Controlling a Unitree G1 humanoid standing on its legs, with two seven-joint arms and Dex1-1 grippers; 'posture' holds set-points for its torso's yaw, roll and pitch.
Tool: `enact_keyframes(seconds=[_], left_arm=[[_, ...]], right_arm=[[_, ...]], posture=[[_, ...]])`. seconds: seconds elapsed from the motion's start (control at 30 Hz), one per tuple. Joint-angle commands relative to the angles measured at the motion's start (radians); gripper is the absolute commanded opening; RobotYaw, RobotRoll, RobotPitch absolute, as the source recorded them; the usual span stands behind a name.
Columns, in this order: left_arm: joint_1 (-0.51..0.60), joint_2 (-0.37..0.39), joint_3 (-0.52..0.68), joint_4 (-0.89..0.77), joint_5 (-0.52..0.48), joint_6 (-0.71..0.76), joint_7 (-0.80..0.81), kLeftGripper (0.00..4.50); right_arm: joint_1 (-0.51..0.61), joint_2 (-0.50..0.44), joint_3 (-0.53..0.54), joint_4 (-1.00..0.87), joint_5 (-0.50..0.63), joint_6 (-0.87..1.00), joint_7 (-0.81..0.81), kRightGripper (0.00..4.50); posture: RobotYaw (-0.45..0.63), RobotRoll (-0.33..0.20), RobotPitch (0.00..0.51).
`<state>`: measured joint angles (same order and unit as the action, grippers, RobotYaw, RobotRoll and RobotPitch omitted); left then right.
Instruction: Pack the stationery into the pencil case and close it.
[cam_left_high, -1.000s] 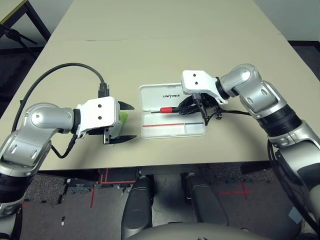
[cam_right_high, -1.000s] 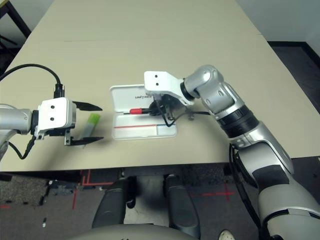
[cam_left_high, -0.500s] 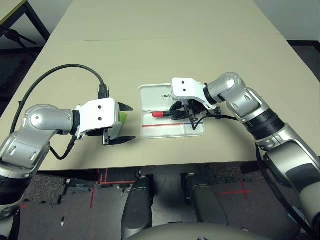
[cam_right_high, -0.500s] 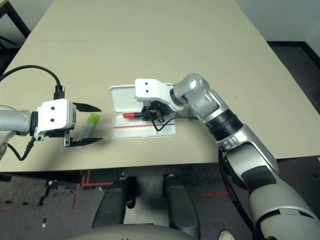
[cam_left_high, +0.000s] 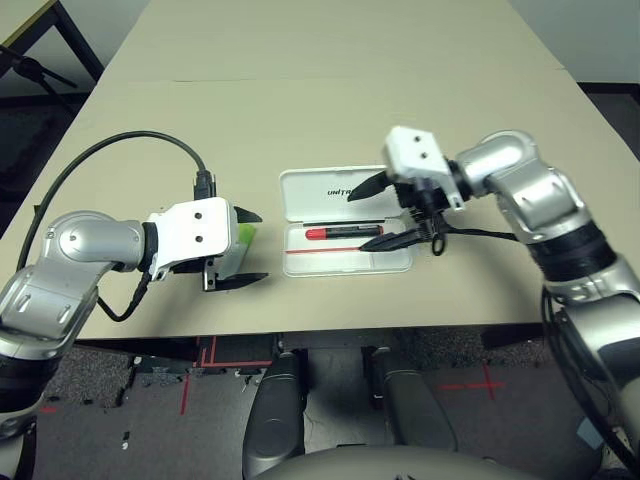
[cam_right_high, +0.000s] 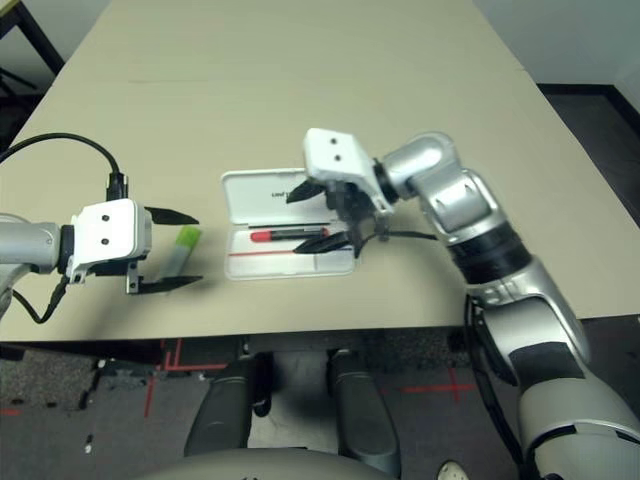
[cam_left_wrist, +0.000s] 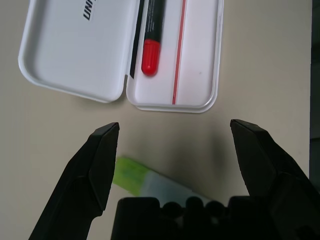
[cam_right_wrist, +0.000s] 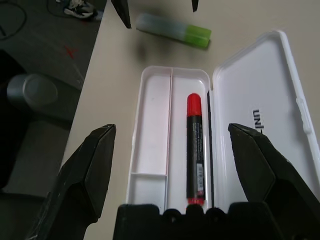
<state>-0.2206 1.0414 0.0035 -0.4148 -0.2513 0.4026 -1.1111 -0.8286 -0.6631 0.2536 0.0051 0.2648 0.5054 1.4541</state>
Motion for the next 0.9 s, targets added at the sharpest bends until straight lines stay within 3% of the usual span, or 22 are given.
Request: enact_keyframes(seconds=[0.03,0.37,0.63,0.9], left_arm=[[0.023,0.015,0.024,-0.001,0.007,0.024,0.018,4.5],[0.042,0.012,0.042,0.001,0.001,0.059,0.047,4.5],[0.021,0.013,0.03,-0.009,-0.003,0.131,0.063,4.5],[-0.032,0.015,0.011,-0.041,-0.013,0.415,0.147,4.5]], right_arm=[[0.042,-0.07,-0.066,-0.068,0.075,0.065,0.019,4.47],[0.223,-0.349,-0.185,-0.214,0.203,0.2,0.061,4.47],[0.251,-0.37,-0.188,-0.251,0.227,0.227,0.017,4.47],[0.261,-0.399,-0.171,-0.253,0.217,0.225,0.013,4.47]], posture=[[0.1,0.0,0.175],[0.07,0.0,0.176],[0.06,0.0,0.186],[0.06,0.0,0.193]])
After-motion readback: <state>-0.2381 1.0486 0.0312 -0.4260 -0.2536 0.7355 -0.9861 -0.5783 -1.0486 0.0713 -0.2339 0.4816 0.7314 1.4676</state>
